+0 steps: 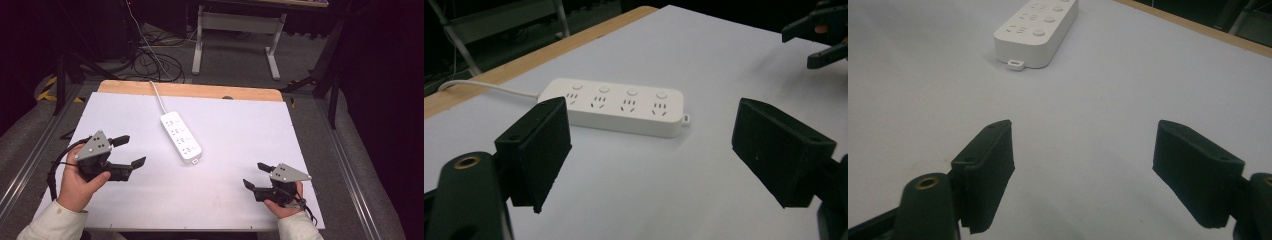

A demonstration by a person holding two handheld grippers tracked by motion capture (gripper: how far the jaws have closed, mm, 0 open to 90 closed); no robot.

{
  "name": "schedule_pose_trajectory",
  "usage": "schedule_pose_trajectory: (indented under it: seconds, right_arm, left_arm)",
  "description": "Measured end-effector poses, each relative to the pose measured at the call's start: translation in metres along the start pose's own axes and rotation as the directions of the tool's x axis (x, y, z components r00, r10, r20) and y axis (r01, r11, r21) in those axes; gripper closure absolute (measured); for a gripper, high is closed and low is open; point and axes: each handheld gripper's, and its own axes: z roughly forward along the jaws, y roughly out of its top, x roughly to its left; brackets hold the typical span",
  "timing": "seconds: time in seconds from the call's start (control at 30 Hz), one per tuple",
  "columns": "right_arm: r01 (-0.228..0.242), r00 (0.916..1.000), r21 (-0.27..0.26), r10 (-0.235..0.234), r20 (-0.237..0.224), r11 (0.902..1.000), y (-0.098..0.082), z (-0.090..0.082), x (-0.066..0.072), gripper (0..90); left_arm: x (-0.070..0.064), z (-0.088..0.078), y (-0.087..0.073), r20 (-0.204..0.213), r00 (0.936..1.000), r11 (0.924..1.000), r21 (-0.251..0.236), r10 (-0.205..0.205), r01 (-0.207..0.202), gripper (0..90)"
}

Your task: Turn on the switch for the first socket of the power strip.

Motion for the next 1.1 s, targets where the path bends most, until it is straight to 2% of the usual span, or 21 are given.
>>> schedule_pose_trajectory:
  seconds: [0.2, 0.27, 0.43, 0.57, 0.73, 0.8, 0.9, 0.97, 1.1]
  right_arm:
    - [-0.002, 1.0, 0.003, 0.002, -0.001, 1.0, 0.0, 0.001, 0.0, 24.9]
    - [-0.003, 1.0, 0.002, 0.003, 0.0, 1.0, 0.0, 0.001, 0.0, 24.9]
    - [-0.003, 1.0, 0.004, 0.003, -0.001, 1.0, 0.0, 0.001, 0.0, 24.9]
    - [-0.004, 1.0, 0.005, 0.004, -0.001, 1.0, -0.001, 0.001, 0.001, 24.9]
    - [-0.002, 1.0, 0.007, 0.002, 0.0, 1.0, -0.001, 0.001, 0.001, 24.9]
    - [-0.002, 1.0, 0.007, 0.002, 0.0, 1.0, -0.001, 0.001, 0.001, 24.9]
    - [-0.001, 1.0, 0.01, 0.001, -0.003, 0.9999, -0.001, 0.002, 0.001, 24.9]
    - [0.001, 1.0, 0.013, -0.001, -0.006, 0.9999, -0.001, 0.002, 0.002, 24.9]
    - [0.001, 1.0, 0.012, -0.001, -0.007, 0.9999, -0.001, 0.002, 0.002, 24.9]
  left_arm:
    - [-0.003, -0.005, -0.028, -0.012, 0.9997, 0.9998, 0.0, 0.019, -0.019, 15.0]
    - [-0.003, -0.007, -0.035, -0.007, 0.9999, 0.9999, -0.004, 0.011, -0.011, 14.8]
    - [-0.001, -0.009, -0.057, 0.002, 0.9998, 0.9997, -0.015, -0.02, 0.02, 14.9]
    - [0.002, -0.008, -0.071, 0.025, 0.9981, 0.9981, -0.027, -0.056, 0.056, 14.8]
    - [0.005, -0.008, -0.088, 0.023, 0.9962, 0.9963, -0.014, -0.084, 0.084, 14.3]
    - [0.005, -0.007, -0.094, 0.024, 0.9964, 0.9967, -0.001, -0.081, 0.081, 14.3]
    - [0.004, -0.005, -0.099, 0.026, 0.9964, 0.9966, -0.012, -0.081, 0.081, 14.2]
    - [0.003, -0.003, -0.105, 0.02, 0.9977, 0.9979, -0.011, -0.064, 0.064, 14.2]
    - [0.006, -0.001, -0.109, 0.02, 0.9974, 0.9976, -0.001, -0.069, 0.069, 14.3]
